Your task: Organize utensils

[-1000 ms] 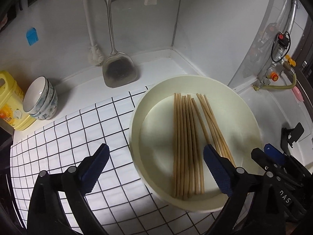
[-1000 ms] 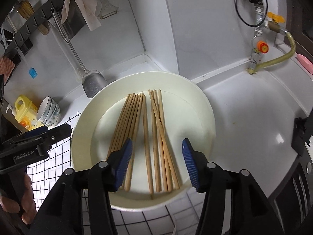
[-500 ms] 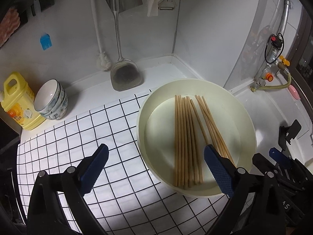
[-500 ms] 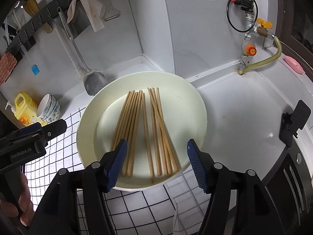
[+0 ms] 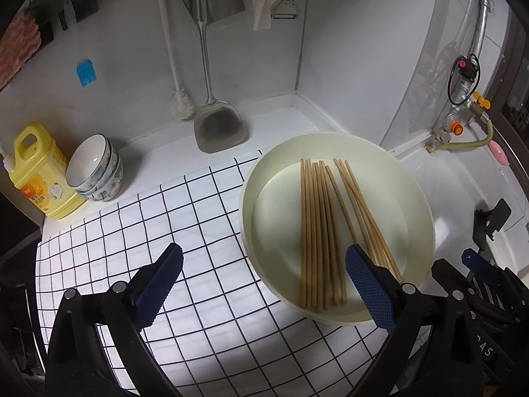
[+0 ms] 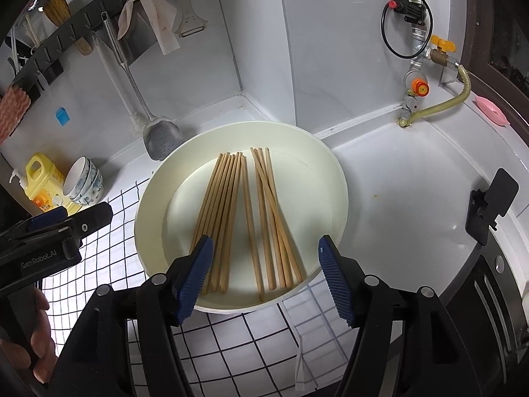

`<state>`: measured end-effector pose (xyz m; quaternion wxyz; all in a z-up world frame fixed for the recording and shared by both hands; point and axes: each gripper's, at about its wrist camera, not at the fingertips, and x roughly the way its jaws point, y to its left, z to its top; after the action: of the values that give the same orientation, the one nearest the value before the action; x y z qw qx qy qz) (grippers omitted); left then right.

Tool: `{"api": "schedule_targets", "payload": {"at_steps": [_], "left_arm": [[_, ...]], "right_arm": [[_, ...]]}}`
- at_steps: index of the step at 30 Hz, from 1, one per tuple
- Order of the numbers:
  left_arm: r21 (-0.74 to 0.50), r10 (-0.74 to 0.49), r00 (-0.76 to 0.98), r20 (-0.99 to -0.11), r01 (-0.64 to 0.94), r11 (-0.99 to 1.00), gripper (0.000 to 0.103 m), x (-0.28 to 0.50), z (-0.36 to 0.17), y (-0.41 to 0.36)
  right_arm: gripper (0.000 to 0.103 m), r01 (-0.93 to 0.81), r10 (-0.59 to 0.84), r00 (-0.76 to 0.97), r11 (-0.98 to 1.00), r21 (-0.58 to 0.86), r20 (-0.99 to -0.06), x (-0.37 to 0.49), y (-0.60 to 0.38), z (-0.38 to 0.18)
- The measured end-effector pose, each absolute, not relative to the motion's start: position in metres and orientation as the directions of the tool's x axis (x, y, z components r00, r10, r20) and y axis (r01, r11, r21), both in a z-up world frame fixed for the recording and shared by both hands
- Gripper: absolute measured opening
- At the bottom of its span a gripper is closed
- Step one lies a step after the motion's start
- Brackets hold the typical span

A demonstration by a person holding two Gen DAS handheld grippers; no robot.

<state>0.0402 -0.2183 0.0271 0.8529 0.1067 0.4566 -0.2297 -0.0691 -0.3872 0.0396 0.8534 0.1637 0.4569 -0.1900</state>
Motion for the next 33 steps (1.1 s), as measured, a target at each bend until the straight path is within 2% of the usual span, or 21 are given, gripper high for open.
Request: {"api": "schedule_targets", "payload": {"at_steps": [33], "left_arm": [[-0.041, -0.295, 0.462, -0.836, 0.483, 0.875, 0.097, 0.037, 0.029, -0.213]], "right_arm": [[0.065, 0.467, -0.182, 0.493, 0.881, 0.082, -0.851, -0.071, -0.375, 0.042]]}}
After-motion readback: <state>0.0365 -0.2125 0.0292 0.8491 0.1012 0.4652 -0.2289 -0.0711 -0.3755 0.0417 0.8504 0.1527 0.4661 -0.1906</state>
